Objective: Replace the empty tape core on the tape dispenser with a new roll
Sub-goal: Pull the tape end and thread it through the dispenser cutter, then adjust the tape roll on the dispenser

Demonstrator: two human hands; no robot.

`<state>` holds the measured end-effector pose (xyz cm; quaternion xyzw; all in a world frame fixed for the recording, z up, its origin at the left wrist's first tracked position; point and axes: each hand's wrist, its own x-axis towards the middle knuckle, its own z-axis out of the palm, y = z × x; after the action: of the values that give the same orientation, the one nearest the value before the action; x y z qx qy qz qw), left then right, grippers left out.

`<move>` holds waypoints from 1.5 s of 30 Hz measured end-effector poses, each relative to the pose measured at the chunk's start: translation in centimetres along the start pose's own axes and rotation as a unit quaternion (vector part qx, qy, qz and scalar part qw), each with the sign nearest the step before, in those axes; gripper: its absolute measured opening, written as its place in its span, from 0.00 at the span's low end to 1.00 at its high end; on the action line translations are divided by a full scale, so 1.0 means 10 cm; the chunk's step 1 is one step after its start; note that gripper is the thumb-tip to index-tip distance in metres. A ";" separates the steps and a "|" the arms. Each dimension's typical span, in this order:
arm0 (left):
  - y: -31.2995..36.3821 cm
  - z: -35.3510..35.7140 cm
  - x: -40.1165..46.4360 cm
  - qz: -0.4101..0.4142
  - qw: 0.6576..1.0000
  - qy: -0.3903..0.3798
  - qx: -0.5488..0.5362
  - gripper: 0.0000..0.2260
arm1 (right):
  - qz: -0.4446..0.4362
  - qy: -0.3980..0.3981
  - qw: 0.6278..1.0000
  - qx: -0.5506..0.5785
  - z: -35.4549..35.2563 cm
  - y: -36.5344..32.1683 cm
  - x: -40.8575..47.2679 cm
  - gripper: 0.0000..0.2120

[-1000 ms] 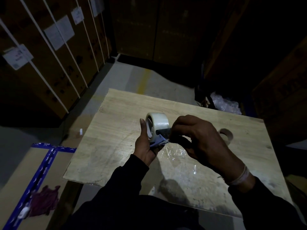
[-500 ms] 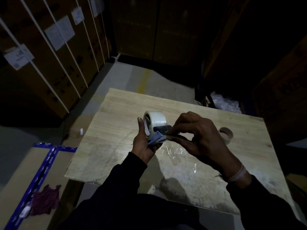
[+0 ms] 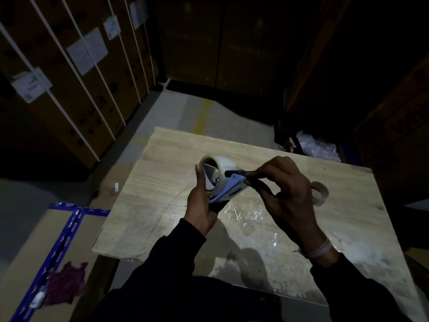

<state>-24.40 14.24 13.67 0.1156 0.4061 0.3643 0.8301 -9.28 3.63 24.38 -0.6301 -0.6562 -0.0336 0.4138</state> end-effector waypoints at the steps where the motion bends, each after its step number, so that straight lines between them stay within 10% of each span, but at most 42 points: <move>1: 0.00 0.04 -0.04 0.012 1.000 0.009 0.006 0.35 | 0.024 0.029 0.999 0.004 0.04 0.00 -0.03 0.04; 14: -0.13 0.73 -0.38 0.063 0.993 0.096 0.031 0.35 | 0.195 0.147 0.953 0.180 0.59 -0.07 -0.21 0.38; 26: -0.49 0.93 -0.58 0.048 0.990 0.091 0.100 0.28 | 0.377 0.218 0.864 0.252 0.59 0.06 0.03 0.15; 45: -0.11 0.29 -0.36 0.075 0.944 -0.169 0.274 0.34 | 0.392 0.201 0.857 0.267 0.44 0.41 0.09 0.14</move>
<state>-23.09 11.29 17.12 0.4285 0.3339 0.2750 0.7933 -7.83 7.65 20.06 -0.6798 -0.2412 0.1820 0.6683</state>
